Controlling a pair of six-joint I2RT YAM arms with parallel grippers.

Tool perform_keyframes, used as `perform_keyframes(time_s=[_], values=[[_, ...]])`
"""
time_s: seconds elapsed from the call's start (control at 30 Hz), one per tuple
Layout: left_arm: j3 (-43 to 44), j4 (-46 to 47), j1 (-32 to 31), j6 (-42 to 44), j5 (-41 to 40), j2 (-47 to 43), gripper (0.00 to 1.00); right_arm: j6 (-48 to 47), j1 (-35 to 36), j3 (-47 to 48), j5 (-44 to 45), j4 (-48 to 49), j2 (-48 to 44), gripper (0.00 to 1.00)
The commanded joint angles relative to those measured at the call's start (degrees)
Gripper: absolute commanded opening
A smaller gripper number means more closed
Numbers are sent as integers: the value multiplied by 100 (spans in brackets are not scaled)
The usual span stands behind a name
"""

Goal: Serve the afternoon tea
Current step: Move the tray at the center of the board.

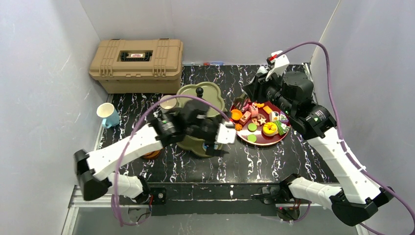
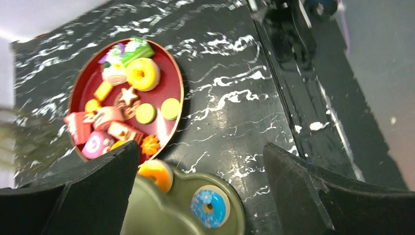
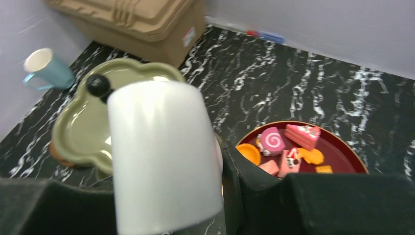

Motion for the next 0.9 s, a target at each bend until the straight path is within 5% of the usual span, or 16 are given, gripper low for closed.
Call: perform_keyframes(time_s=[0.0, 0.37, 0.6, 0.87], values=[[53, -101, -413, 1378, -111, 862, 93, 26, -11, 6, 1219, 522, -275, 4], [-227, 2142, -693, 2220, -896, 3033, 77, -18, -11, 5, 2034, 620, -345, 5], [235, 2649, -700, 2456, -1495, 4051, 49, -96, -11, -233, 2384, 798, -173, 4], [683, 2751, -686, 2236, -1983, 4635, 34, -91, -11, -529, 2372, 1047, -202, 4]])
